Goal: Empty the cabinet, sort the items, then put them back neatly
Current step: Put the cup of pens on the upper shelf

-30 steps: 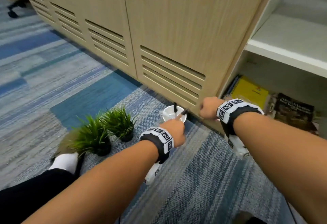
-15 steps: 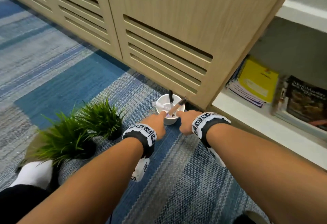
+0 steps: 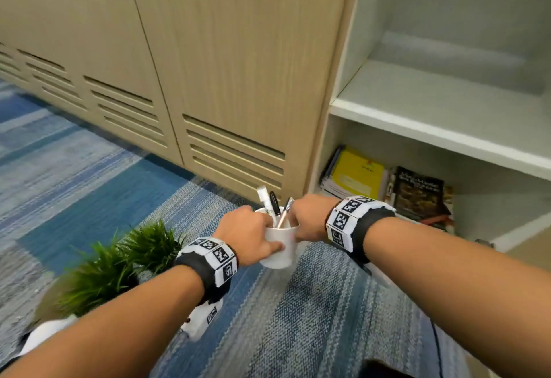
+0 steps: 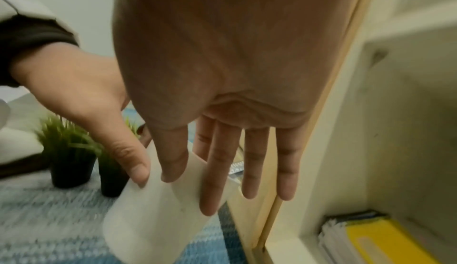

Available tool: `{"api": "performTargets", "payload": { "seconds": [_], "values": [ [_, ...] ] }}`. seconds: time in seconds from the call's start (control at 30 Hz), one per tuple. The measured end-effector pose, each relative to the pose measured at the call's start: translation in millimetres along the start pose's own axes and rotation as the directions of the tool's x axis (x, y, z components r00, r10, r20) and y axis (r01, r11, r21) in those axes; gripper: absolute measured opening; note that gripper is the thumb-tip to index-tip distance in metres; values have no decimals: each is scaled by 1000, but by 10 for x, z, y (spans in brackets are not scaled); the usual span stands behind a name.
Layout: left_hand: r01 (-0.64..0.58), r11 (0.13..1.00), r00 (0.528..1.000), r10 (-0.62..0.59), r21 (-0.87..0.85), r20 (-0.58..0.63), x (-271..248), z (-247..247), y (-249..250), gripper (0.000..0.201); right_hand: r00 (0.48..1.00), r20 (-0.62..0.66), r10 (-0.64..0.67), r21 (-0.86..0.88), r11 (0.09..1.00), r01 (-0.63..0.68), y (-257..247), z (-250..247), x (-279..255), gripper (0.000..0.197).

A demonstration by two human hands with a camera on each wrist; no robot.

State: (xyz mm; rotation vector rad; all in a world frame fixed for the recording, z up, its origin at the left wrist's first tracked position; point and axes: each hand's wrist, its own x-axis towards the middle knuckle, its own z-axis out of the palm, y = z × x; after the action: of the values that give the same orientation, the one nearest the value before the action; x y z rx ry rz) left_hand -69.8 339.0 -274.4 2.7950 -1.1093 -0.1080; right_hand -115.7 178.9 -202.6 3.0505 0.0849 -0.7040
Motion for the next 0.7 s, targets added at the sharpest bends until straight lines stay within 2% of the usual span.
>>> {"api": "performTargets", "payload": {
  "seconds": [0.13,0.23,0.33,0.43,0.5,0.57,0.63,0.7],
  "values": [
    [-128,992,976,130,23,-176,-138,-699,520,49,994,-75,80,24,997,-78,198,-491,-853,34],
    [-223,975,907,208,0,-366,-188,-1216,955,48,962,-201,187,134,978,-162,421,-905,-1507,37],
    [-290,957,832,242,-20,-500,-134,-1682,1353,45,882,-339,328,223,939,-264,606,-1258,-2057,32],
    [-331,943,771,246,-40,-588,55,-2058,1758,38,755,-465,462,251,887,-388,804,-1513,-2442,33],
    [-333,942,778,257,-30,-574,278,-2184,1998,36,656,-532,535,267,841,-470,954,-1591,-2542,37],
    [-322,946,817,262,-30,-514,554,-2206,2211,34,569,-574,589,289,796,-532,1112,-1576,-2538,42],
    [-308,951,856,262,-33,-446,817,-2181,2417,29,526,-575,627,304,760,-574,1284,-1502,-2474,37],
    [-300,954,884,272,-14,-380,1025,-2141,2609,31,512,-555,656,302,732,-611,1483,-1427,-2374,24]
  ]
}}
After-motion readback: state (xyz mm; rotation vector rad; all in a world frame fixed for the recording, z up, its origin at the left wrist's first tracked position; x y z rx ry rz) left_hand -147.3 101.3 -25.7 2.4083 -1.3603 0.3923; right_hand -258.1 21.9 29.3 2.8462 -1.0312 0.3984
